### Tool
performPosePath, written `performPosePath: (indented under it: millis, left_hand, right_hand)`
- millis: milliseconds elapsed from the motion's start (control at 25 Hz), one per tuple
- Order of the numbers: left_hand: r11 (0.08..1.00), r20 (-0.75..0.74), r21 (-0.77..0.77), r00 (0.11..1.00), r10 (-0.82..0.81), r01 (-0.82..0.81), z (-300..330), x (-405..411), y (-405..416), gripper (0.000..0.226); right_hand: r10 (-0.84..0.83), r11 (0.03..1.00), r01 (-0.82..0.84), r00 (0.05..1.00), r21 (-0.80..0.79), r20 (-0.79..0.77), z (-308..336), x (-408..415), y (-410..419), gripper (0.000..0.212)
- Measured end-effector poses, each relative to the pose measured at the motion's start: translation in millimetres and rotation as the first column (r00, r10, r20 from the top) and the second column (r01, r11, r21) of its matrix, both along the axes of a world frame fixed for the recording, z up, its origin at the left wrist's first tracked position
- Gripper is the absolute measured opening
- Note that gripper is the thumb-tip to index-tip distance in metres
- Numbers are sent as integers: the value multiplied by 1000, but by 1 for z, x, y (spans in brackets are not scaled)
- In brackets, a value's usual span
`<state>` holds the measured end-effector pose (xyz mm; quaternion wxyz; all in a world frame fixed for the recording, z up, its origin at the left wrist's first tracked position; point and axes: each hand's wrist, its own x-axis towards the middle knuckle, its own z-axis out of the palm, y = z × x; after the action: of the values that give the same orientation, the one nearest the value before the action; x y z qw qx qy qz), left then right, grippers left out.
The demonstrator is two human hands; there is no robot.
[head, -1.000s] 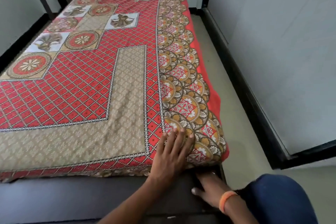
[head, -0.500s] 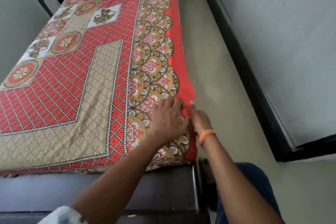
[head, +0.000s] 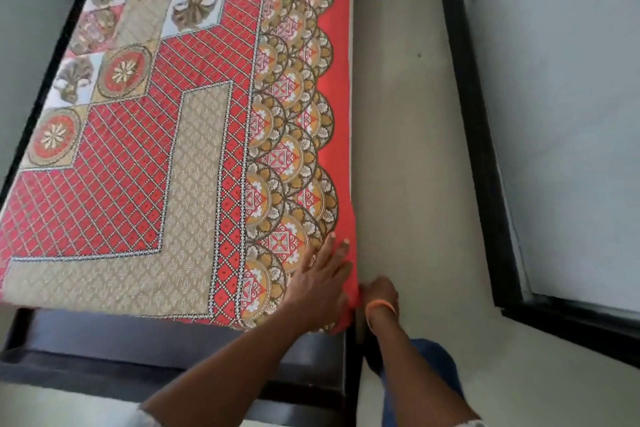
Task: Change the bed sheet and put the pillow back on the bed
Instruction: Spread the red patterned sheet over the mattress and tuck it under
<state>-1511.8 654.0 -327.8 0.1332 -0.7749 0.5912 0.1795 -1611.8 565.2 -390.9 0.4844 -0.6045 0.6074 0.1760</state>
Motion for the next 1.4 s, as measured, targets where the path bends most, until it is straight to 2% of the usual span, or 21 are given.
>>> performPosePath:
  millis: [80,160,200,320,440,560,680,760,840,920,1080,1200,1400]
  left_hand:
    - [978,-104,207,994,-14,35,31,1,-15,49]
    - [932,-192,362,979,63,11,76,0,-39,36]
    - [925,-256,376,954,157,-52,107,1,-54,32]
    - [917,-426,246,815,394,-315,197,6,-88,29]
    - [867,-460,2,769,444,-499,263,22,-93,30]
    - [710,-525,-114,649,551,-695,291,37,-66,23]
    - [515,-548,-95,477,687,-852,303,43,-22,18]
    - [353,-583,-72,327,744,-933,311,40,-3,20]
    - [179,-657,-35,157,737,-983,324,38,-2,22]
    - [63,-715,-41,73,696,-997,336,38,-10,21]
    - [-57,-810,-36,-4,586,-998,349,40,-43,21]
    - [-66,-827,-69,20,562,-995,350,46,-73,28]
    - [-94,-855,-52,-4,519,-994,342,100,-151,32]
  right_hand:
    - [-62,996,71,986,57,-154,35,-24,-20,40]
    - [-35,998,44,984,52,-173,75,-27,-43,37]
    - [22,998,-13,987,57,-159,98,-20,-59,36]
    - [132,991,-130,988,24,-80,182,18,-94,35]
    - [202,979,-200,976,-30,78,256,67,-111,37]
    - [243,966,-218,950,-141,198,295,105,-112,30]
    - [199,975,-165,944,-146,262,318,117,-94,22]
    - [201,977,-171,939,-126,281,329,117,-85,20]
    - [213,975,-180,928,-133,305,342,122,-86,16]
    - [231,969,-180,899,-168,372,364,128,-93,13]
    - [232,958,-130,873,-255,429,392,135,-126,15]
    - [201,958,-85,882,-275,426,393,145,-162,17]
    - [178,964,-72,890,-257,419,389,200,-240,24]
